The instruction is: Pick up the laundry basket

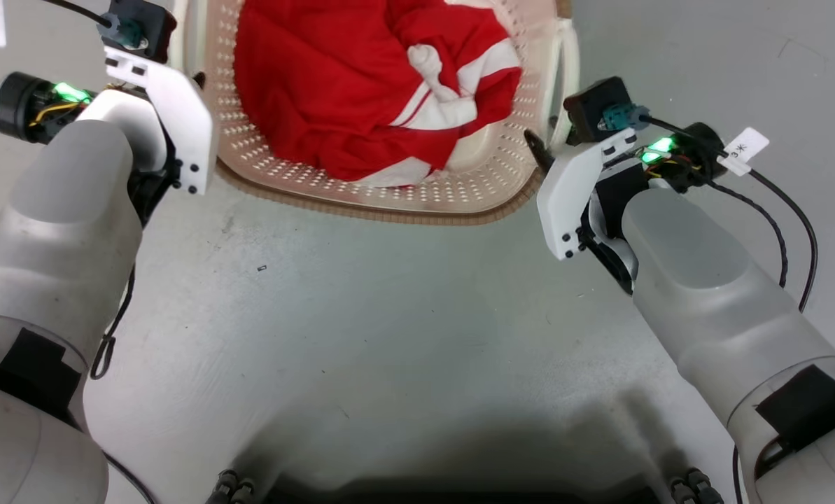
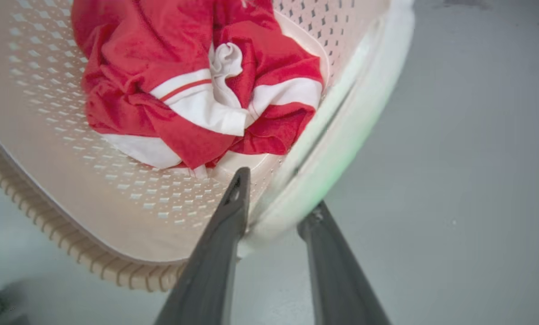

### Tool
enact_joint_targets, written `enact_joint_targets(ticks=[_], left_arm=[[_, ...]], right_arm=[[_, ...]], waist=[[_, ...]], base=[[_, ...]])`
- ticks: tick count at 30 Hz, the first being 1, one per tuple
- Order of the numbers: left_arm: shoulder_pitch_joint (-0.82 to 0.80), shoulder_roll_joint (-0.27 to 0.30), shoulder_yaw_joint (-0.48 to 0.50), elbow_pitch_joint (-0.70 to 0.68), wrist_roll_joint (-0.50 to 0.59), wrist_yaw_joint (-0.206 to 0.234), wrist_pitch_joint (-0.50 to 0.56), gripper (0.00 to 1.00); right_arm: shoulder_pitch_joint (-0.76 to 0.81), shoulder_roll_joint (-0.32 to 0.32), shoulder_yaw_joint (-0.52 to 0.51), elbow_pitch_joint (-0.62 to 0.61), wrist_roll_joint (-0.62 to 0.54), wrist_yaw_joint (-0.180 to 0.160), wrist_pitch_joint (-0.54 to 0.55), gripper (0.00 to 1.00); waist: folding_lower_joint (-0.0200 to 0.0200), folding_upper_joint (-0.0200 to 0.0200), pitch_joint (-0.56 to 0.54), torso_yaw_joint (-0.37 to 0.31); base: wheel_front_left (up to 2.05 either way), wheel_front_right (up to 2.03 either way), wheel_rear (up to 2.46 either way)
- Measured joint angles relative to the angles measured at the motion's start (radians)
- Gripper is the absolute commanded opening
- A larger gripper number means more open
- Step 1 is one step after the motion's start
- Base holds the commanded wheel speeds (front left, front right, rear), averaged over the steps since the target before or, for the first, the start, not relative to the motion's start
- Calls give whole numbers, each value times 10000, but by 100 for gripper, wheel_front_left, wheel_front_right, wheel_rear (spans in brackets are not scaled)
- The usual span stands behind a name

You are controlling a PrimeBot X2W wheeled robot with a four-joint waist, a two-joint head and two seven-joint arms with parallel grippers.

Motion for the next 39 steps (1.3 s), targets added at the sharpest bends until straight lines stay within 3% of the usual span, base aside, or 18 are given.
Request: enact_joint_targets(ticks=[18, 39], left_arm=[[390, -121, -506, -82, -807, -17, 330, 0], [2223, 165, -1363, -800, -2383, -13, 1854, 0]], right_arm=[[198, -10, 268, 82, 207, -25, 441, 0], [1593, -13, 1672, -140, 1611, -23, 1996, 0]], waist=[[0, 0, -741, -24], [-1, 0, -3701, -274]], base=[[0, 0, 0], [0, 0, 0]])
